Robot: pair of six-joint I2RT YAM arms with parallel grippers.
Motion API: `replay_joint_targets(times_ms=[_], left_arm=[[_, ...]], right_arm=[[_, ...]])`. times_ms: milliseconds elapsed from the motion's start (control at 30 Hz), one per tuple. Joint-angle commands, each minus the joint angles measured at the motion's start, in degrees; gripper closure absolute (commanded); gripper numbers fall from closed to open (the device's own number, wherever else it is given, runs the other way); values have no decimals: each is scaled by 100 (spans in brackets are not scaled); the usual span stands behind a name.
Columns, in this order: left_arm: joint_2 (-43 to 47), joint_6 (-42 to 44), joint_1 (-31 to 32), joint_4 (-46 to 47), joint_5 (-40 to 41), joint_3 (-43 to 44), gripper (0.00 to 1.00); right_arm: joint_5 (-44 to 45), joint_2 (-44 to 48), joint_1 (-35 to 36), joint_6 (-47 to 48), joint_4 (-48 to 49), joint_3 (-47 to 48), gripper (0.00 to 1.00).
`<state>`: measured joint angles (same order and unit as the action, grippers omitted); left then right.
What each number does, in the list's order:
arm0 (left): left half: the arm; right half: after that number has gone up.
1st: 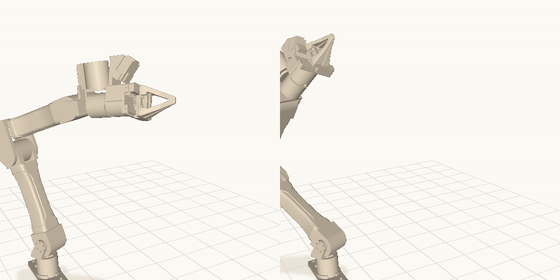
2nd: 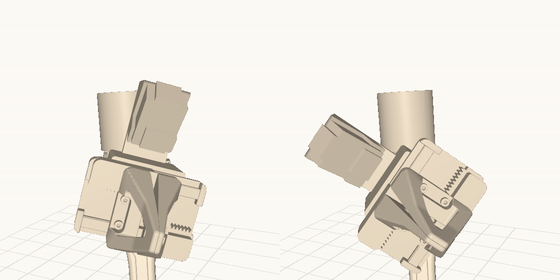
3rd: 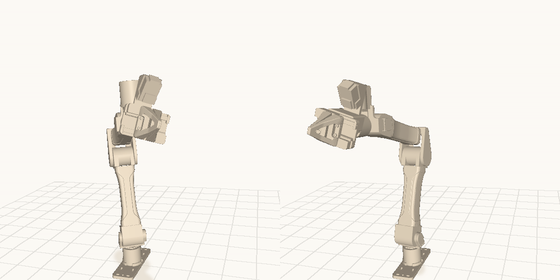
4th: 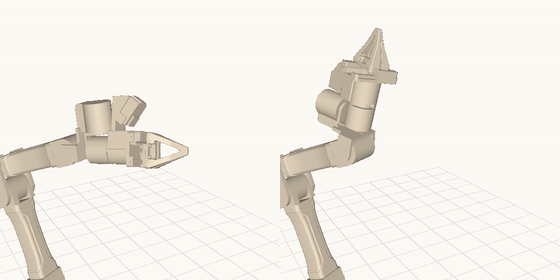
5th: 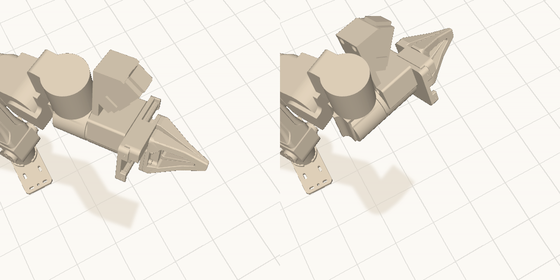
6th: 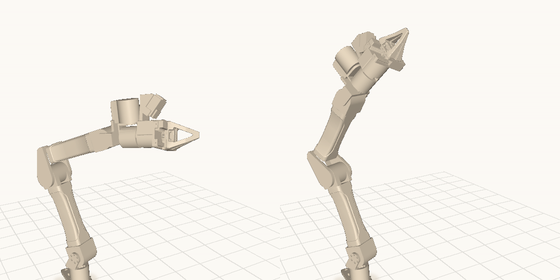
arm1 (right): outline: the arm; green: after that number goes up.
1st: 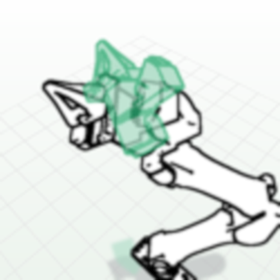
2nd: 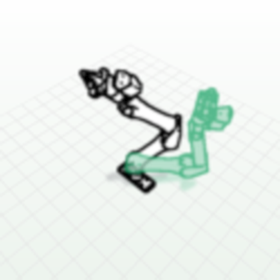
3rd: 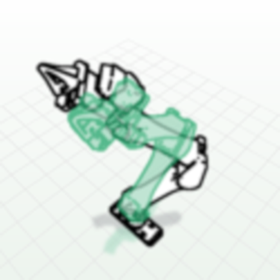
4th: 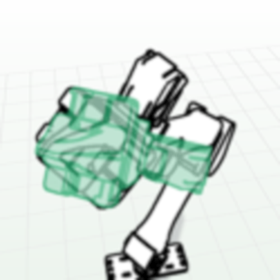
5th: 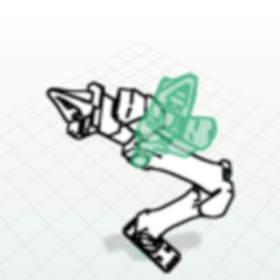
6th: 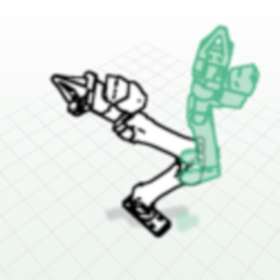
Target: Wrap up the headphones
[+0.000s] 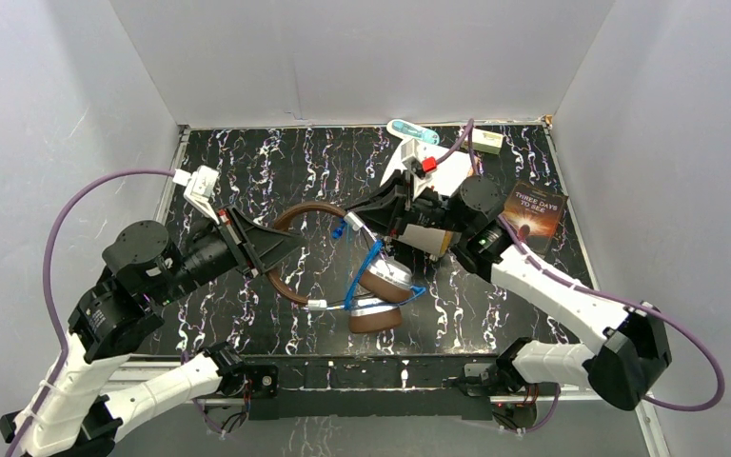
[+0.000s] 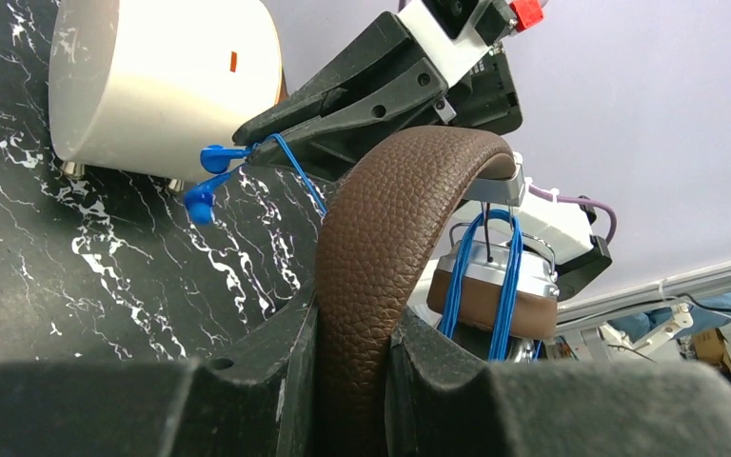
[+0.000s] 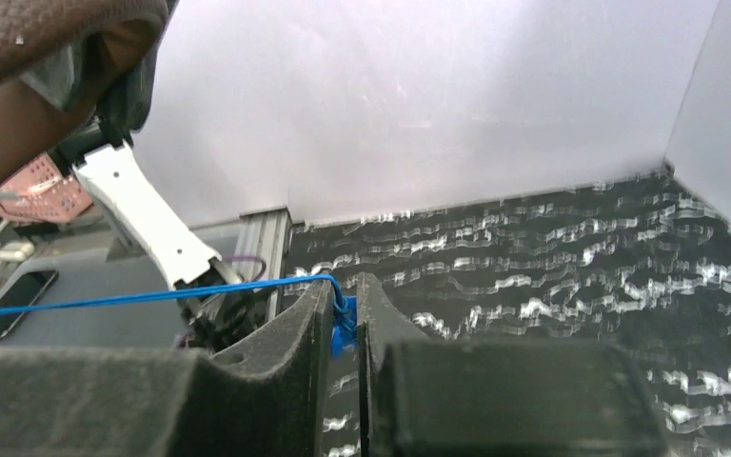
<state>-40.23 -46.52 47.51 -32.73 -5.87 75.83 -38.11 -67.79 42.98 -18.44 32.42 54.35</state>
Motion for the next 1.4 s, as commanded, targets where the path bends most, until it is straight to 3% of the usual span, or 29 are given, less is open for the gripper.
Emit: replay_joint_targets(times_ms=[0,200,300,400,567,733,833,1067,1367], left_arm=[[209,-345,88,414,-509,135,100],[188,-431,86,439,-438,107,100],[160,-336,84,160,-305,113,100],[141,-146,88,-298,-134,211,100],[-156,173,84,-1611,784,727,100],[-340,319,84,-1833,1122,762,100],[-356,342,85,-1769,1191,661,100],[-1015,366,87,-2707,2093,1164,100],[-1744,1384,85,-2096,2255,1160,100]], right_arm=[[385,-510,-97,-693,1731,26,77],[271,-665,-94,-1001,2289,-64,76],[829,-504,-95,-899,2166,-195,83],[1296,-177,-96,-438,1544,-170,90],[1192,251,-97,863,25,245,100],[1136,556,-97,1791,-1487,634,100],[1154,725,-95,1908,-1926,669,100],[701,688,-95,2096,-3482,1289,100],[-174,-407,-85,1505,-5718,2866,100]])
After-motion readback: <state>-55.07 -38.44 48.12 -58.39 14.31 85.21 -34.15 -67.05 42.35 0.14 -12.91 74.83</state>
